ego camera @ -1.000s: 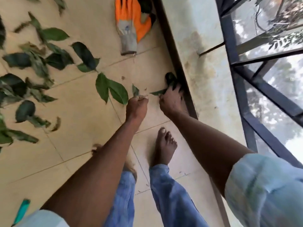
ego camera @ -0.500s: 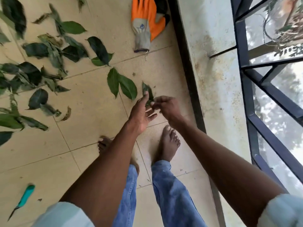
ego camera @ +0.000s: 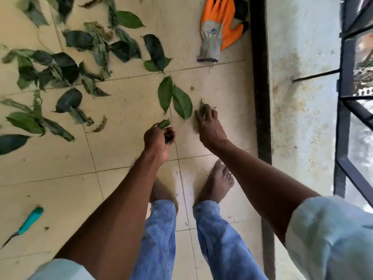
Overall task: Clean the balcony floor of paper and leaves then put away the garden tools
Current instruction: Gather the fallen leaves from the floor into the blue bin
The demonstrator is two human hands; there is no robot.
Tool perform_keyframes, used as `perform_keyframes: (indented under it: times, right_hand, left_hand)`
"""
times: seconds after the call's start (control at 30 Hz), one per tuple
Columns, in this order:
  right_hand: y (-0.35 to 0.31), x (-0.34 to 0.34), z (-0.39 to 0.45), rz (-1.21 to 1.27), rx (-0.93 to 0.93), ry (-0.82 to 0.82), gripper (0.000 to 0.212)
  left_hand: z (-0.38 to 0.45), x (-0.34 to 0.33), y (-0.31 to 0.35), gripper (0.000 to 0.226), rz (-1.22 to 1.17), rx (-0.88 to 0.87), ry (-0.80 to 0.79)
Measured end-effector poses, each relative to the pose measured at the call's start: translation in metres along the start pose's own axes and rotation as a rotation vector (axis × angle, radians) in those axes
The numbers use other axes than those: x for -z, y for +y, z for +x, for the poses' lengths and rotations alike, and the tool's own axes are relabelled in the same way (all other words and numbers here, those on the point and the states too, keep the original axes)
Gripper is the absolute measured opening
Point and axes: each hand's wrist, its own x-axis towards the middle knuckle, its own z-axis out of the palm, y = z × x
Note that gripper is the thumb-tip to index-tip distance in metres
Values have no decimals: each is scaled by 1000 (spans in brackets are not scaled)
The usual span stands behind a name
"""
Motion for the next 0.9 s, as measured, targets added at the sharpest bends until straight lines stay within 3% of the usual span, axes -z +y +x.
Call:
perform_keyframes:
  times: [0.1,0.17,0.3,0.4,0.63,0.9]
  right_hand:
    - [11,-13,-5,-69,92,3,44]
    - [16,-17,-9,-92,123,13,39]
    - [-3,-5,-10,231,-129,191,35]
    - [-32,10,2,243,-29,187,20]
    - [-52,5,55,76,-3,129,19]
    - [-53,-19,26,60,12,81,32]
  left_hand:
    - [0,7,-1,33,50,9,-16]
    - [-2,11,-1,31,70,13,-14]
    - [-5,17,3,31,80,1,15]
    - [-5,19,9,31,53,-6,61]
    - [4,30,22,32,56,-21,66]
    - [8,51,27,28,28,-41,83]
